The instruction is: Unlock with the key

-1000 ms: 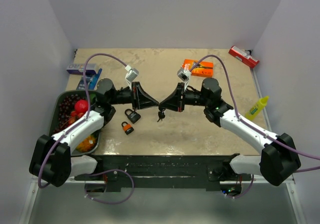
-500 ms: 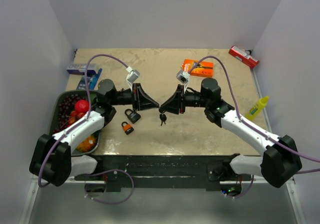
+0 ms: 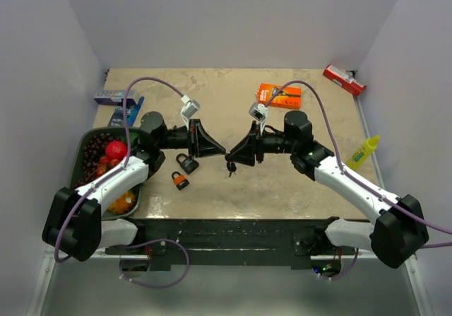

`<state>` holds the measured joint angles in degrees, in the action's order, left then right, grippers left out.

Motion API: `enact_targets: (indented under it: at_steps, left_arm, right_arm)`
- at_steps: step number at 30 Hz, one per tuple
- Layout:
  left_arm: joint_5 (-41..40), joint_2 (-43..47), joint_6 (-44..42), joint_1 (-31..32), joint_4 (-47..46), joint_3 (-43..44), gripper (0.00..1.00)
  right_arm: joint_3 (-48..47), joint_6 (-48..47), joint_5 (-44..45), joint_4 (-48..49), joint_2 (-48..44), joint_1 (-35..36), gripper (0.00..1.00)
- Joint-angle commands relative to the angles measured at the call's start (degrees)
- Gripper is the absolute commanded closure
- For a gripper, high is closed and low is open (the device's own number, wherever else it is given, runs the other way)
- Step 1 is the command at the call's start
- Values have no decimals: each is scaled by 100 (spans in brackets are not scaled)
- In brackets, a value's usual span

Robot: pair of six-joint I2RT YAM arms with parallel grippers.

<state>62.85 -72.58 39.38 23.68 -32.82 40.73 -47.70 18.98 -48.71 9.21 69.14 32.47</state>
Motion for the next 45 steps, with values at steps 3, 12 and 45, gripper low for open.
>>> enact_targets:
  at_steps: [3,12,45]
  left_arm:
    - [149,-20,-176,66,-84,207,100]
    - [149,-46,-185,84,-58,207,100]
    - [-501,112,-975,102,1048,453,9]
  right_arm:
    - [-310,-114,-139,-7,-41,23,60]
    - [-275,-140,-183,-42,134,58,66]
    - [6,254,1513,19,20,5,100]
